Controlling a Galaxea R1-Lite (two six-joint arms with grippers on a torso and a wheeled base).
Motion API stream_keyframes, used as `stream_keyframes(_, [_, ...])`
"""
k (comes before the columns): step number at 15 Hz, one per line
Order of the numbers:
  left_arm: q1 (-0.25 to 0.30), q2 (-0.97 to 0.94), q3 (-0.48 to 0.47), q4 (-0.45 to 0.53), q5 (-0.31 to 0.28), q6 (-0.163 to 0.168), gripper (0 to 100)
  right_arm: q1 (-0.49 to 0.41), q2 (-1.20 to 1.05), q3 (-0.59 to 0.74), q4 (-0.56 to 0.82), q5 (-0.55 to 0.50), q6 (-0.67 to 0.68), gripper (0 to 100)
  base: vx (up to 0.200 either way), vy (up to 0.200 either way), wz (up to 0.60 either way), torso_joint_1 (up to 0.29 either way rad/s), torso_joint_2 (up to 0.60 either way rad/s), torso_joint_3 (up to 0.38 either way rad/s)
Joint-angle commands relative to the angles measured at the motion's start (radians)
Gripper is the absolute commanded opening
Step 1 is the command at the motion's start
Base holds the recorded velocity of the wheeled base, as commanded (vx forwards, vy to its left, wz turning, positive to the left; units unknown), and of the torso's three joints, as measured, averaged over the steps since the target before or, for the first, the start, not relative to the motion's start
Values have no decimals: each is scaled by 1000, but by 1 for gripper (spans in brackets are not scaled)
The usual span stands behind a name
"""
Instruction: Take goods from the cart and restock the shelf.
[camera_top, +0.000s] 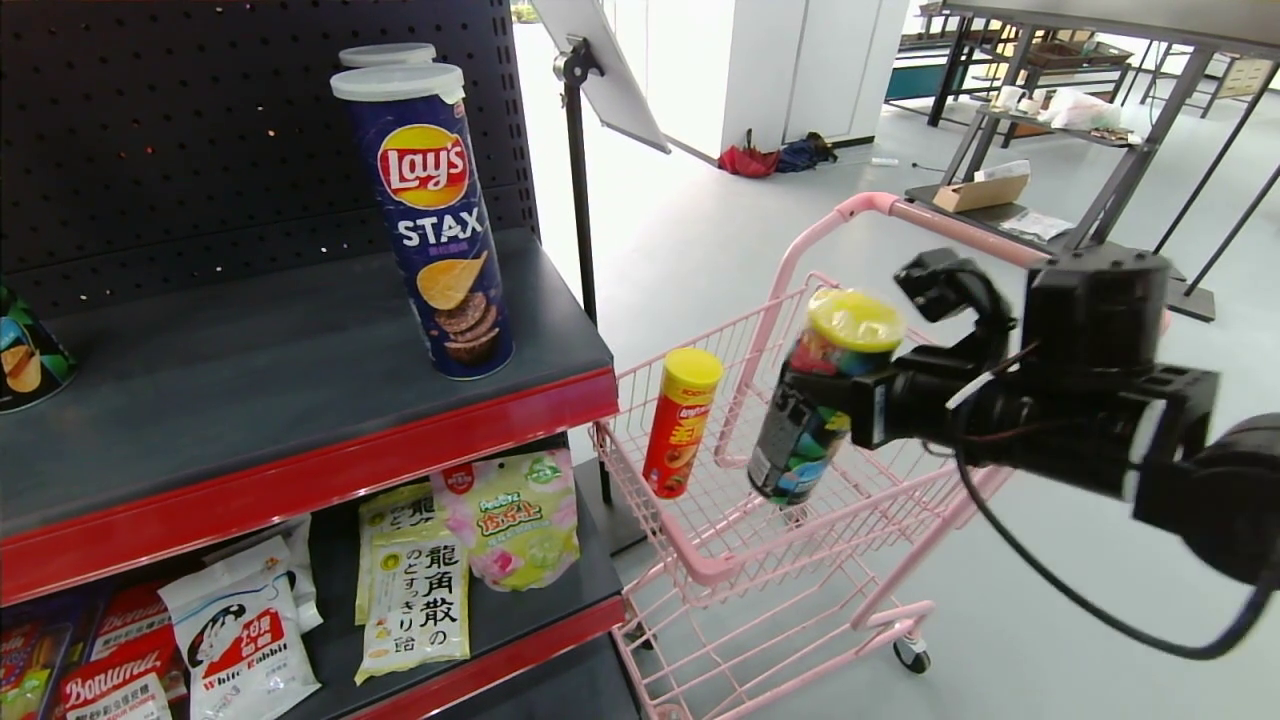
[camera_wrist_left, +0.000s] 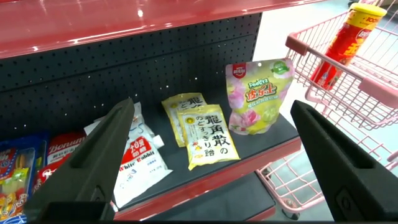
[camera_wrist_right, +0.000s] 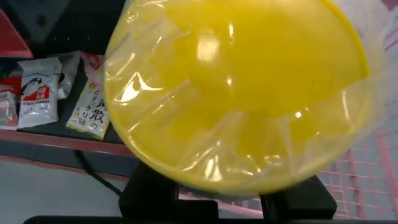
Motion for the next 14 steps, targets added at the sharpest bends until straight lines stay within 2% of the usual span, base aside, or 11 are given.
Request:
stream_keyframes(1, [0,1,0,0,0,0,100,0,-404,-71,293,-267,-41,0,0,0,0,0,0,0])
stream_keyframes(2, [0,1,0,0,0,0,100,3,-528,-35,405,-359,-49,0,0,0,0,0,0,0])
stream_keyframes(3, [0,1,0,0,0,0,100,-3,-565,-12,431,-373,-52,0,0,0,0,0,0,0])
stream_keyframes(4, [0,1,0,0,0,0,100,-37,-796,123,552,-382,-75,0,0,0,0,0,0,0])
stream_keyframes(5, [0,1,0,0,0,0,100,-65,-905,173,629,-391,-78,0,0,0,0,0,0,0])
stream_keyframes(7, [0,1,0,0,0,0,100,-144,-1074,196,801,-394,-139,0,0,0,0,0,0,0])
stream_keyframes(8, [0,1,0,0,0,0,100,-189,-1123,206,835,-402,-182,0,0,0,0,0,0,0])
stream_keyframes(10, [0,1,0,0,0,0,100,-238,-1148,206,841,-392,-184,0,0,0,0,0,0,0])
stream_keyframes(14, [0,1,0,0,0,0,100,-246,-1148,209,839,-389,-181,0,0,0,0,24,-68,-43])
